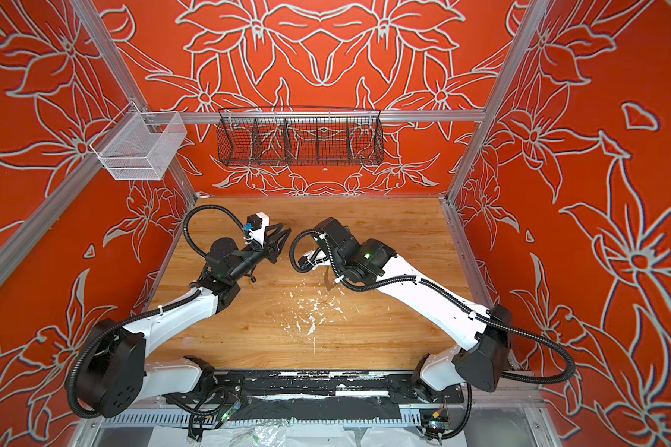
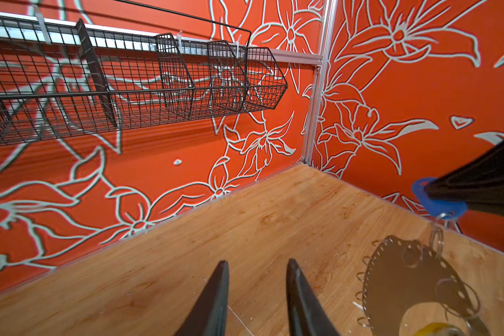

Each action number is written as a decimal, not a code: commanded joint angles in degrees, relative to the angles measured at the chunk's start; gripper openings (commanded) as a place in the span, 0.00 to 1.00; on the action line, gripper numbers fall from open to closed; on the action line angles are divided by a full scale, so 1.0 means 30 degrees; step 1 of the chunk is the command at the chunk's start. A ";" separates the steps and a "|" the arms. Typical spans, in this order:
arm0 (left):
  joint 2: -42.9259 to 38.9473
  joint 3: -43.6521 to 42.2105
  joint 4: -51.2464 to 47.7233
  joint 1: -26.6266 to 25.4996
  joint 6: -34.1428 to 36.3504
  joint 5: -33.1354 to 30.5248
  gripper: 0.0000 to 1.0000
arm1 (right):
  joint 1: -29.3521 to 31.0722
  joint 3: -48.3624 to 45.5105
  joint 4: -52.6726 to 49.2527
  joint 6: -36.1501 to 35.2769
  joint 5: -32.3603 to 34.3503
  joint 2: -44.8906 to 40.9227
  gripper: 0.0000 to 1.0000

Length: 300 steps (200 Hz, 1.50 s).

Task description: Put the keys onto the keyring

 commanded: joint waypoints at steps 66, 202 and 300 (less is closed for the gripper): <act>-0.0070 0.0004 0.0573 0.0196 -0.0479 -0.0084 0.34 | 0.0385 0.1573 0.1312 -0.5154 0.2945 0.1219 0.00; -0.0137 -0.0267 0.0998 0.0431 -0.0771 -0.0805 0.36 | 0.0356 0.3912 0.4103 0.0137 -0.3208 0.3723 0.00; -0.0063 -0.0391 0.1218 0.0549 -0.0974 -0.1086 0.36 | -0.0662 0.2592 0.6221 0.2821 -0.4999 0.4273 0.00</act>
